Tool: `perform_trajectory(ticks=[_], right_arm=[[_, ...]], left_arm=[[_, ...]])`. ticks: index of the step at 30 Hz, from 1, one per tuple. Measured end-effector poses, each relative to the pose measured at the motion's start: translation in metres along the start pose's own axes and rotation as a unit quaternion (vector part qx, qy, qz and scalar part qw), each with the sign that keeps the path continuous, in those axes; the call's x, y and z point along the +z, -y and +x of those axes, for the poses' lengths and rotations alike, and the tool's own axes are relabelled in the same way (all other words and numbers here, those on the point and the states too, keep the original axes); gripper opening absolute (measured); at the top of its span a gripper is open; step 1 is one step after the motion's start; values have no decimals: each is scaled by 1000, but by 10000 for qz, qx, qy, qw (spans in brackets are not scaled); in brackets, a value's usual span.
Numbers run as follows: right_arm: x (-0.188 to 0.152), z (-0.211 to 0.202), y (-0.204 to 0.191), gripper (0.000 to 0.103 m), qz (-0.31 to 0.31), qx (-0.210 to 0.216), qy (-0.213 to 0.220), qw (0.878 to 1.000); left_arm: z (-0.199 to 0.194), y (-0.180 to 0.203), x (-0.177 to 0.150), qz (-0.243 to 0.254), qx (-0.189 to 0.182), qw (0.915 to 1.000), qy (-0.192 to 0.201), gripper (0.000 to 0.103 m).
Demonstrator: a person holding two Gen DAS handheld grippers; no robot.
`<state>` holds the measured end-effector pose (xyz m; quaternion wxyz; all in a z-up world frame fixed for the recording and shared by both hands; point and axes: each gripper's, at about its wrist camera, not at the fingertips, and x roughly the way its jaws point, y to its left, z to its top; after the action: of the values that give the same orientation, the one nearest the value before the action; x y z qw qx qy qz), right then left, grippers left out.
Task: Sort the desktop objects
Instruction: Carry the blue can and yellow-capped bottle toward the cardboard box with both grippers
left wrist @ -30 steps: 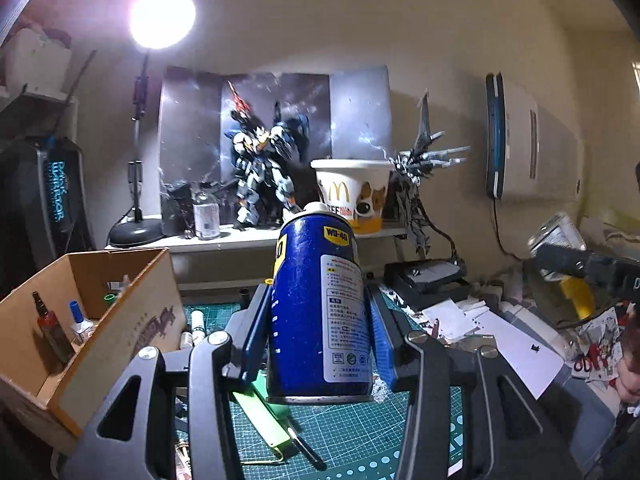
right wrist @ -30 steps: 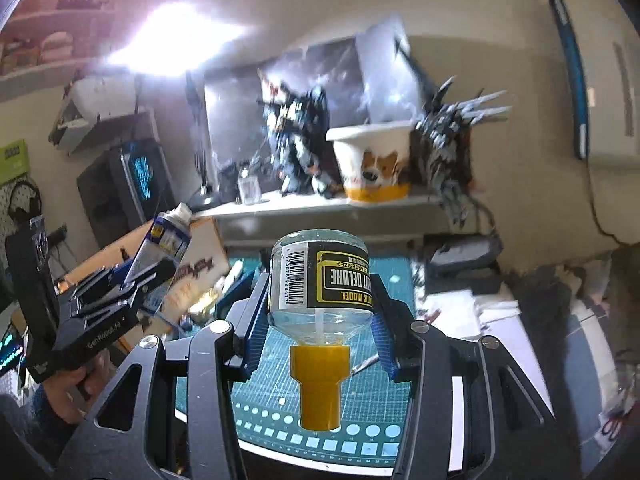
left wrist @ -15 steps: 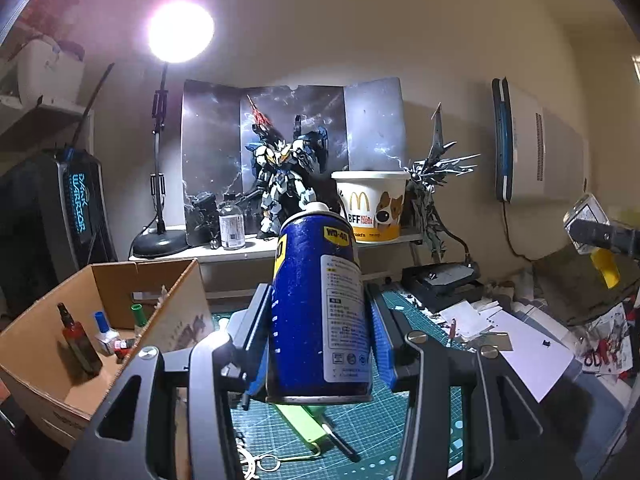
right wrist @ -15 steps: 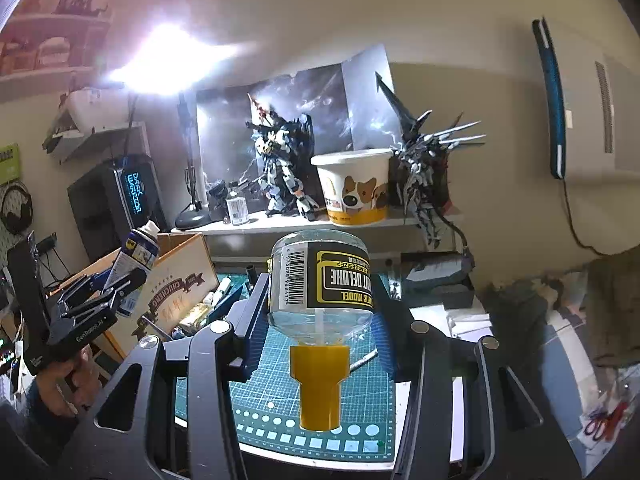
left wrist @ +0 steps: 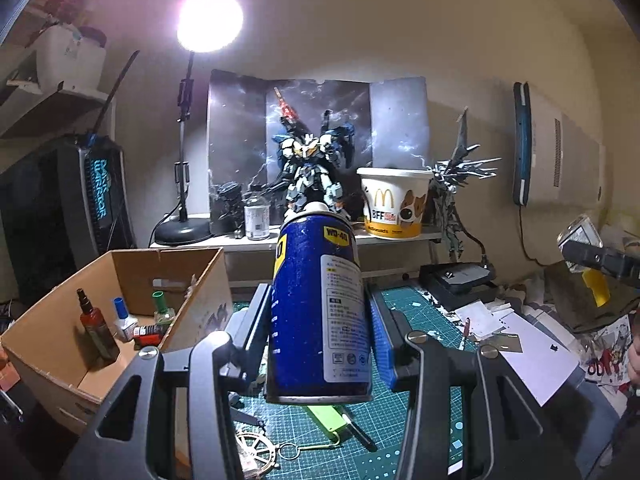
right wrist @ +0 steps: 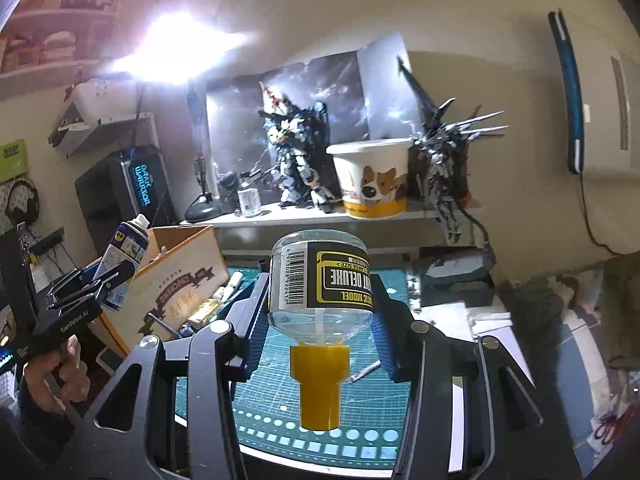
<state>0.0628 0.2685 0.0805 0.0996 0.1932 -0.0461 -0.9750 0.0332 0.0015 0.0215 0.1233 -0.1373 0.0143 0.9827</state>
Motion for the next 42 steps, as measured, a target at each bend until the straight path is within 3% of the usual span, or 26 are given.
perform_trajectory(ticks=[22, 32, 42], right_arm=[[5, 53, -62, 43, -404, 1075, -135, 9933], [4, 77, -103, 43, -672, 1686, -283, 9830], [-1, 99, -162, 43, -1044, 2462, -468, 9624]], left_arm=[[-33, -58, -9, -415, 987, 9939, -282, 45], [-64, -88, -18, -629, 1629, 9841, -338, 45], [-104, -117, -28, -850, 2355, 9674, -373, 45]])
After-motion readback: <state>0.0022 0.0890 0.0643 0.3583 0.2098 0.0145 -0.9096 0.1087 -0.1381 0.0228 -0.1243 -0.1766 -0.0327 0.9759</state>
